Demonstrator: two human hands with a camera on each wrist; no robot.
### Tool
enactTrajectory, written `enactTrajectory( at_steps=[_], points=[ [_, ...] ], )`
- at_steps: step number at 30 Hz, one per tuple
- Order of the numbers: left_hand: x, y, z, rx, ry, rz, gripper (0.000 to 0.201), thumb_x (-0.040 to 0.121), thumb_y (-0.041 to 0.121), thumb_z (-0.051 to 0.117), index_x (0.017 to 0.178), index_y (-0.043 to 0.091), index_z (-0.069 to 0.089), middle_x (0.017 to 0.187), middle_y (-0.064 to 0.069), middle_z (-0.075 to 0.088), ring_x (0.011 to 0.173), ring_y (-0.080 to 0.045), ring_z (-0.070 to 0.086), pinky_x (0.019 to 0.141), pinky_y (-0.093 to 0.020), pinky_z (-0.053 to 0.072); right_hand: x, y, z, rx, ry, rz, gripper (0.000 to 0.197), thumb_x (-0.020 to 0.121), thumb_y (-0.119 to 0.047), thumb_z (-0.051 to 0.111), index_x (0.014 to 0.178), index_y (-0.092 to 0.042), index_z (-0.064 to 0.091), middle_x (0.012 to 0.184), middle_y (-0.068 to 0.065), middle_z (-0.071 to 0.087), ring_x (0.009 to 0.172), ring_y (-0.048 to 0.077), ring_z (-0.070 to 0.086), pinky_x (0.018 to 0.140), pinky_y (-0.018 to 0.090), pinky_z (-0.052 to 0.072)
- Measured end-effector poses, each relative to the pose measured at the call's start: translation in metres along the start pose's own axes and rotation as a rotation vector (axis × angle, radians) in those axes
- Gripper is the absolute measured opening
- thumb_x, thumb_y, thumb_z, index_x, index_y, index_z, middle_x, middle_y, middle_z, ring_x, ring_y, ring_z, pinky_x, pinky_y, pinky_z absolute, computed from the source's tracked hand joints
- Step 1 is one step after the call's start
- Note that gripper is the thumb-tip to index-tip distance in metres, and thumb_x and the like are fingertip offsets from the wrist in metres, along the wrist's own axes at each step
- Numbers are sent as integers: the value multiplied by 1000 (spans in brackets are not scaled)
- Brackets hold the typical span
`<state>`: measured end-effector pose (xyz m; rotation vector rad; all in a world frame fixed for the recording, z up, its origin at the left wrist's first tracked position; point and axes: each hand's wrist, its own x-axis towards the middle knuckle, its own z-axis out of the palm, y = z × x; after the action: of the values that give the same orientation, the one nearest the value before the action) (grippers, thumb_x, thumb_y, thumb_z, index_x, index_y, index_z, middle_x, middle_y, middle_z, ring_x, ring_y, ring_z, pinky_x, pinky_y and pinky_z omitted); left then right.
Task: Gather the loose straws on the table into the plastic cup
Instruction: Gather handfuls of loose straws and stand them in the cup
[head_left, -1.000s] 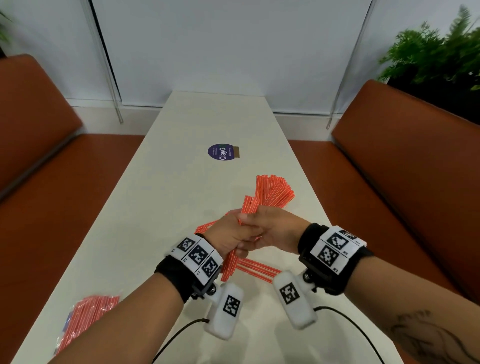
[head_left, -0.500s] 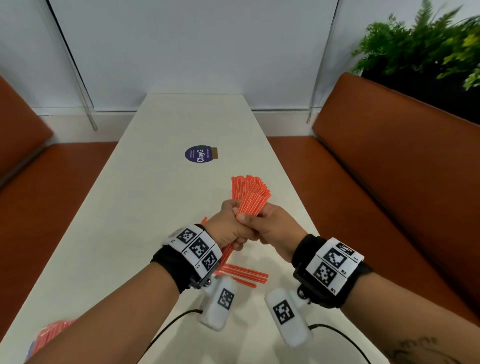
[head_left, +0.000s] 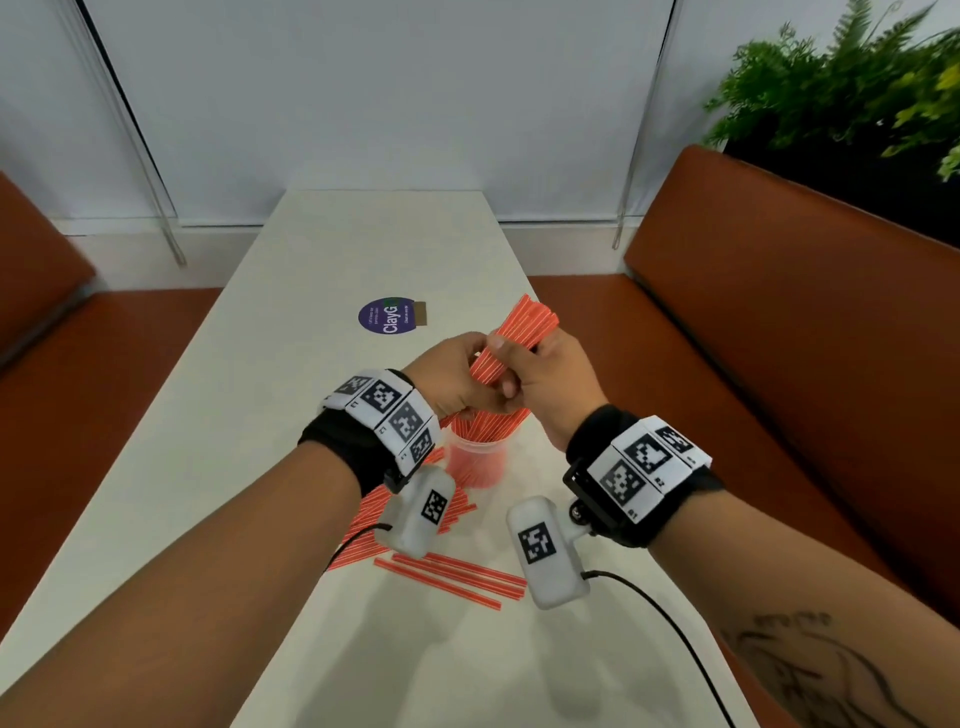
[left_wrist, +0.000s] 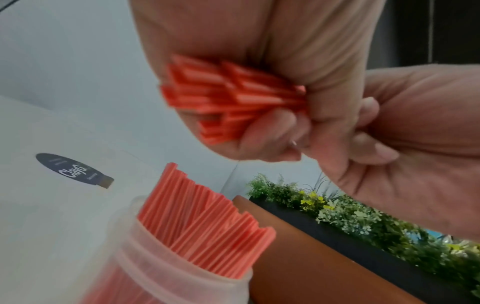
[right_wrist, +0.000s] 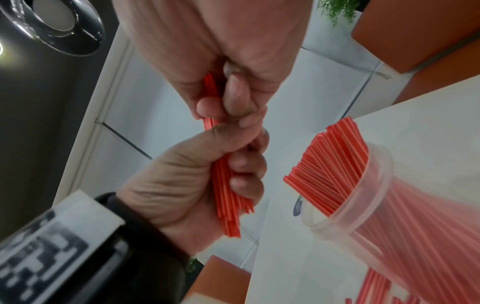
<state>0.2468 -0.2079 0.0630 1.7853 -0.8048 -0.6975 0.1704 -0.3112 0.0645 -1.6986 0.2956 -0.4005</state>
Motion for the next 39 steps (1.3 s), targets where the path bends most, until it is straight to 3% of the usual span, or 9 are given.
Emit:
enactTrajectory(
  at_steps=[6, 12, 15, 20, 23, 26, 31, 34, 39],
  points=[
    [6, -29, -19, 121, 146, -170, 51, 72, -5, 70, 114, 16, 52, 115, 2, 49, 101, -16, 48, 76, -27, 44, 12, 17, -20, -48, 196, -18, 22, 93, -18, 52, 71, -14, 53, 54, -2, 50, 38, 2, 45, 48, 22, 41],
    [14, -56, 10, 46, 479, -223, 28, 84, 1, 56, 103, 20, 46, 101, -12, 57, 74, -25, 55, 51, -27, 44, 14, 36, -10, -371, 148, -30, 31, 93, -21, 52, 62, -21, 47, 60, -3, 55, 52, 10, 52, 53, 18, 43],
    [13, -57, 26, -35, 548, -204, 34, 82, -5, 54, 102, 20, 42, 85, -4, 54, 65, -23, 55, 47, -29, 45, 17, 36, -1, -517, 46, 8, 30, 91, -18, 55, 63, -21, 46, 72, 5, 60, 64, 21, 60, 62, 28, 51],
    [10, -62, 41, 12, 635, -185, 47, 78, 8, 65, 117, 23, 43, 104, -7, 52, 80, -25, 58, 68, -40, 56, 20, 37, 3, -749, -153, 135, 21, 82, -13, 64, 65, -10, 51, 69, 4, 54, 72, 21, 54, 49, 20, 37],
    [9, -66, 40, 104, 650, -180, 59, 80, 8, 65, 130, 22, 38, 119, -11, 49, 98, -25, 55, 86, -40, 51, 14, 29, -8, -742, -130, 108, 15, 82, -17, 65, 93, -6, 63, 84, 9, 63, 76, 20, 59, 58, 22, 46],
    [6, -64, 38, 308, 655, -93, 62, 80, 1, 61, 135, 16, 37, 134, -12, 43, 120, -28, 48, 101, -40, 44, 7, 25, -25, -681, 51, -35, 41, 88, -14, 53, 129, -11, 52, 113, 5, 61, 101, 17, 57, 93, 28, 46],
    [3, -56, 35, 791, 460, 74, 67, 87, 16, 55, 146, 19, 22, 157, -1, 17, 145, -19, 17, 114, -43, 23, 3, 50, -29, -918, -30, -233, 55, 95, -15, 42, 147, -13, 22, 155, 5, 27, 143, 19, 24, 116, 31, 22],
    [4, -60, 34, 1027, 320, 48, 60, 95, 28, 40, 148, 16, 14, 159, 0, 12, 147, -16, 8, 115, -38, 20, 1, 71, -25, -1103, -246, -220, 59, 97, -19, 38, 149, -10, 12, 159, 7, 9, 148, 21, 5, 121, 37, 12],
    [1, -57, 26, 1117, 239, 14, 62, 96, 31, 39, 149, 15, 10, 160, -2, 5, 147, -17, 6, 118, -38, 16, 0, 62, -27, -1212, -282, -199, 60, 97, -22, 39, 149, -16, 10, 160, 6, 5, 148, 23, 2, 119, 43, 10]
  ],
)
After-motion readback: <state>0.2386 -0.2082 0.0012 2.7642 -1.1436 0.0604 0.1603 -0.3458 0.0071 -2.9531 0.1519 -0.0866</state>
